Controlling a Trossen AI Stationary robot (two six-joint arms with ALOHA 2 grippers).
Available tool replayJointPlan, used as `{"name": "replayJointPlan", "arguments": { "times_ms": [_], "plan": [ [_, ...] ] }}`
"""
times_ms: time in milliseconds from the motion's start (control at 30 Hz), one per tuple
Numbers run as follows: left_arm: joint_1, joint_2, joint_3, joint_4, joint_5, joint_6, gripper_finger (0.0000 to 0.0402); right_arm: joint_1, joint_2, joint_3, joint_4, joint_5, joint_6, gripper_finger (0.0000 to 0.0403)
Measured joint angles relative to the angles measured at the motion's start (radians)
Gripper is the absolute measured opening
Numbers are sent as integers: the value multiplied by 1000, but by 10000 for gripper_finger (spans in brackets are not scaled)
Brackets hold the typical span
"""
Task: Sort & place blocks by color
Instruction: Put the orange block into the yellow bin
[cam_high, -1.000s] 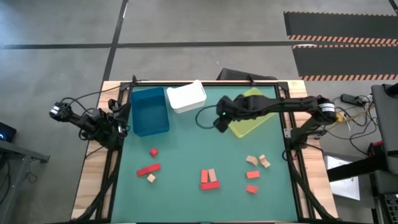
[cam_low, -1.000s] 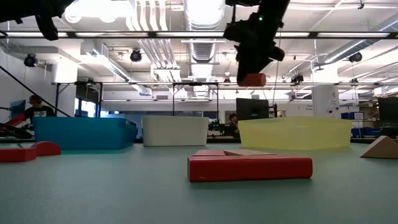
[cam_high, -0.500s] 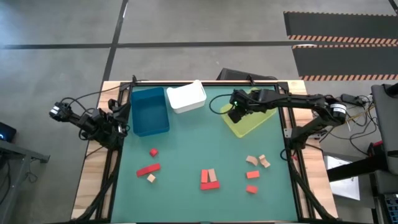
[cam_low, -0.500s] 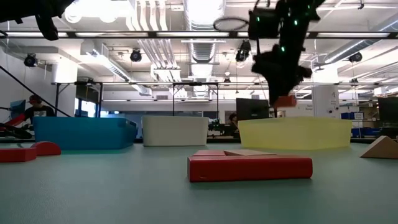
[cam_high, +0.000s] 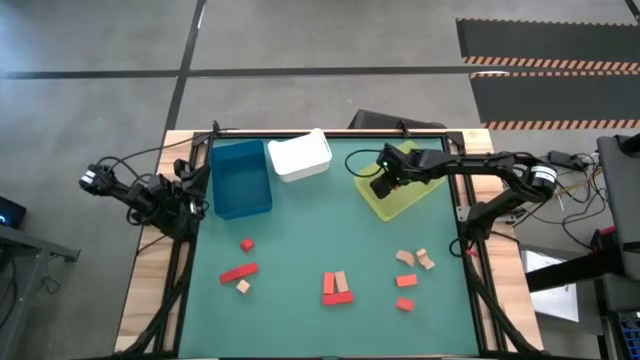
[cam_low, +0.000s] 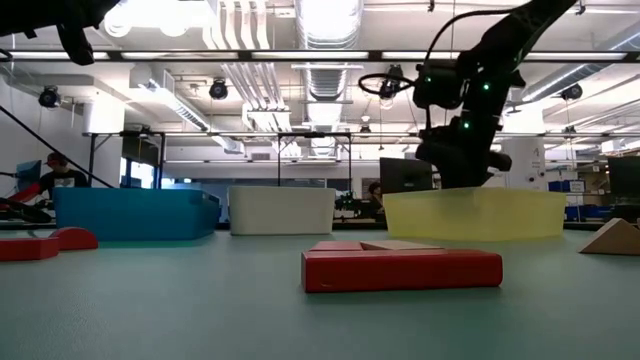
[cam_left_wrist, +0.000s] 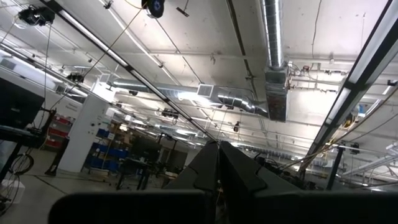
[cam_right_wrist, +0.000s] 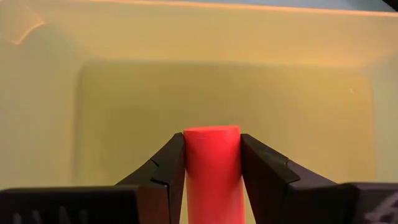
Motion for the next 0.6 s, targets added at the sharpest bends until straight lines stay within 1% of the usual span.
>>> {"name": "replayJointPlan", "arguments": {
  "times_ms": [333, 600],
  "plan": [
    [0, 0, 0, 0, 0, 0, 0, 1, 1, -37, 84, 1, -11, 120],
    [0, 0, 0, 0, -1, 0, 0, 1, 1, -44, 89, 1, -11, 121]
  ]
}}
